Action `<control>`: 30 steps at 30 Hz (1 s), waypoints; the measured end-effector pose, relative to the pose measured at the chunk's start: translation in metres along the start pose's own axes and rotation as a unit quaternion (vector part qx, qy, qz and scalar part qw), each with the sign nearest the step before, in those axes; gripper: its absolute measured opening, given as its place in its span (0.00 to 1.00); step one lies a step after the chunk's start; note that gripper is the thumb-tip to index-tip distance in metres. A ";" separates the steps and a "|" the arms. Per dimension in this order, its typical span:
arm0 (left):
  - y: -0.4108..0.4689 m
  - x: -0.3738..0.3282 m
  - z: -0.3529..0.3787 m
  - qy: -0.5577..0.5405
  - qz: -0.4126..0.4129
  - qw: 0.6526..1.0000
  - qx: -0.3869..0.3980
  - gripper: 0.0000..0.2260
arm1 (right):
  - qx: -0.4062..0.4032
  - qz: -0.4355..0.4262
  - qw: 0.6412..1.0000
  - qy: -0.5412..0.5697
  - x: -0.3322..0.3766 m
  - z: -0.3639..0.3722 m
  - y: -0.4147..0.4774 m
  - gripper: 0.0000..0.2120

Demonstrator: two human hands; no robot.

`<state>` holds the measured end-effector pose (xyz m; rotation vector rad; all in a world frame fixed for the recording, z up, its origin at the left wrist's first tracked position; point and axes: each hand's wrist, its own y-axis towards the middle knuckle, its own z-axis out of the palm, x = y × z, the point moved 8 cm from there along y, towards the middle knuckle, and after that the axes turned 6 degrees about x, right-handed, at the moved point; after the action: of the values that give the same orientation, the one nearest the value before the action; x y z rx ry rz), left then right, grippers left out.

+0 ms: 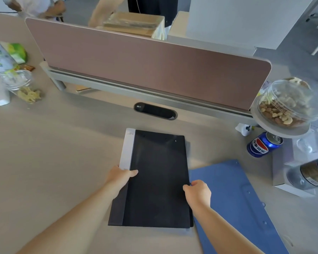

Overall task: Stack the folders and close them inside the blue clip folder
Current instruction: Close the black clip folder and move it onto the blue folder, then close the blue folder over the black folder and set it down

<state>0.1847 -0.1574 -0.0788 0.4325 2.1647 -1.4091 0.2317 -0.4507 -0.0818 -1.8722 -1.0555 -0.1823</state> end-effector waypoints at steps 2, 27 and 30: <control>0.002 0.002 0.000 -0.015 -0.023 0.999 0.042 0.31 | 0.010 -0.003 1.000 0.006 0.000 0.003 -0.001 0.02; -0.098 -0.068 0.061 -0.050 0.158 0.971 0.174 0.09 | -0.090 0.010 0.996 -0.005 -0.101 -0.161 -0.039 0.09; -0.107 -0.045 0.093 -0.040 0.138 0.971 0.190 0.11 | -0.103 0.050 0.990 -0.079 -0.148 -0.186 -0.044 0.08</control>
<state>0.1886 -0.2849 -0.0033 0.7682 1.6904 -1.6446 0.1623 -0.6766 -0.0292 -2.1493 -1.0807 -0.0871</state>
